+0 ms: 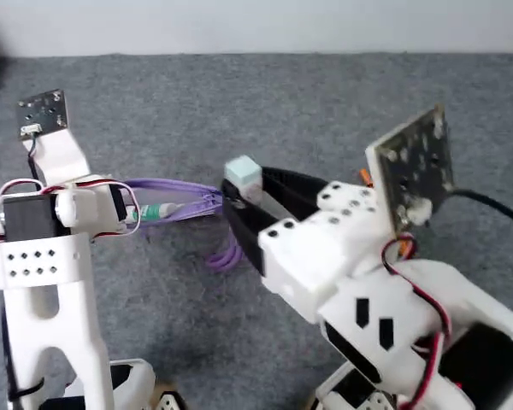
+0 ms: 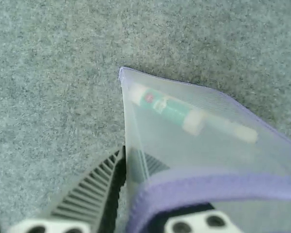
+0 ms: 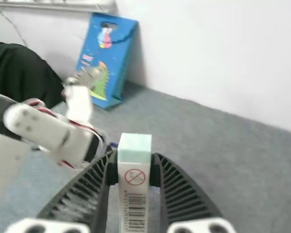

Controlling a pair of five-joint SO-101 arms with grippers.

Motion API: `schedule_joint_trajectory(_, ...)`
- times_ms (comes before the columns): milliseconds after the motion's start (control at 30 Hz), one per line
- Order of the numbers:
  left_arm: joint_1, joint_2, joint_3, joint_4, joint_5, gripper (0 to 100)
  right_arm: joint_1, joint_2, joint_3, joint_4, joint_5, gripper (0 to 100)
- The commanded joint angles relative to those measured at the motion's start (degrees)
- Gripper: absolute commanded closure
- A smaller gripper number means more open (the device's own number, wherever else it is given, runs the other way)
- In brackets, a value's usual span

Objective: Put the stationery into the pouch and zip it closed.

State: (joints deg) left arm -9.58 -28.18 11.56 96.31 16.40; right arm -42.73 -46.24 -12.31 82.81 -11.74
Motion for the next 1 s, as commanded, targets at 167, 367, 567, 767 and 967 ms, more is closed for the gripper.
schedule_joint_trajectory(167, 0.3, 0.4, -2.2, -0.7, 0.6, 99, 2.1, -20.4, 30.9, -22.5, 6.7, 99.1)
schedule_joint_trajectory(367, 0.3, 0.4, -2.1, -0.4, 0.5, 99, 1.7, -16.5, 39.4, -42.9, 6.9, 99.1)
schedule_joint_trajectory(567, 0.3, 0.4, -2.0, -0.4, 0.5, 99, -3.5, -6.4, 40.4, -57.2, 7.2, 99.1)
schedule_joint_trajectory(767, 0.2, 0.4, -2.0, -0.4, 0.5, 99, -6.3, 2.6, 40.6, -64.5, 7.1, 99.1)
schedule_joint_trajectory(967, 0.2, 0.4, -2.0, -0.4, 0.5, 99, -6.4, 7.1, 42.7, -66.9, 6.9, 98.7)
